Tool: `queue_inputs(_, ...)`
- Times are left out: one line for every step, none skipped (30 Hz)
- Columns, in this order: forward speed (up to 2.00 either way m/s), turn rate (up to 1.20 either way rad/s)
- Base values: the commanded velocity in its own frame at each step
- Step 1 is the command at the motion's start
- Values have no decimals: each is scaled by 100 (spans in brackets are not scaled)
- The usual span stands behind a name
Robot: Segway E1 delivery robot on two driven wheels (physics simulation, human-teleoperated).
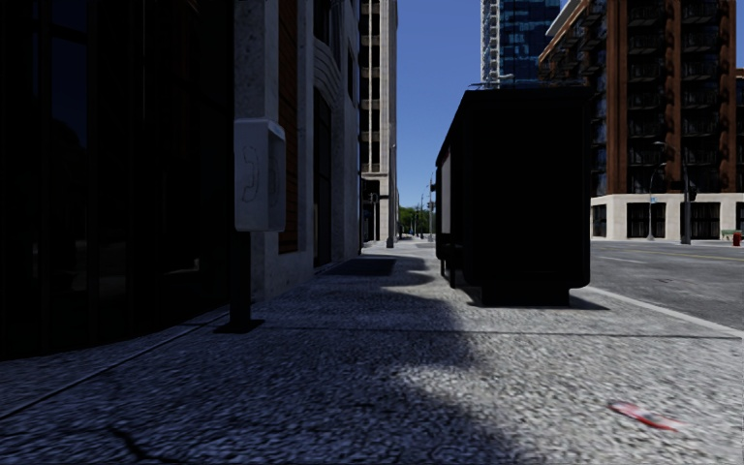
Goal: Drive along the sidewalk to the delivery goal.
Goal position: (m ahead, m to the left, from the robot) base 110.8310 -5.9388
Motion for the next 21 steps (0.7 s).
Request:
queue_inputs(154, 0)
queue_inputs(154, 0)
queue_inputs(154, 0)
queue_inputs(154, 0)
queue_inputs(154, 0)
queue_inputs(154, 0)
queue_inputs(154, 0)
queue_inputs(154, 0)
queue_inputs(154, 0)
queue_inputs(154, 0)
queue_inputs(154, 0)
queue_inputs(154, 0)
queue_inputs(154, 0)
queue_inputs(154, 0)
queue_inputs(154, 0)
queue_inputs(154, 0)
queue_inputs(154, 0)
queue_inputs(154, 0)
queue_inputs(154, 0)
queue_inputs(154, 0)
queue_inputs(154, 0)
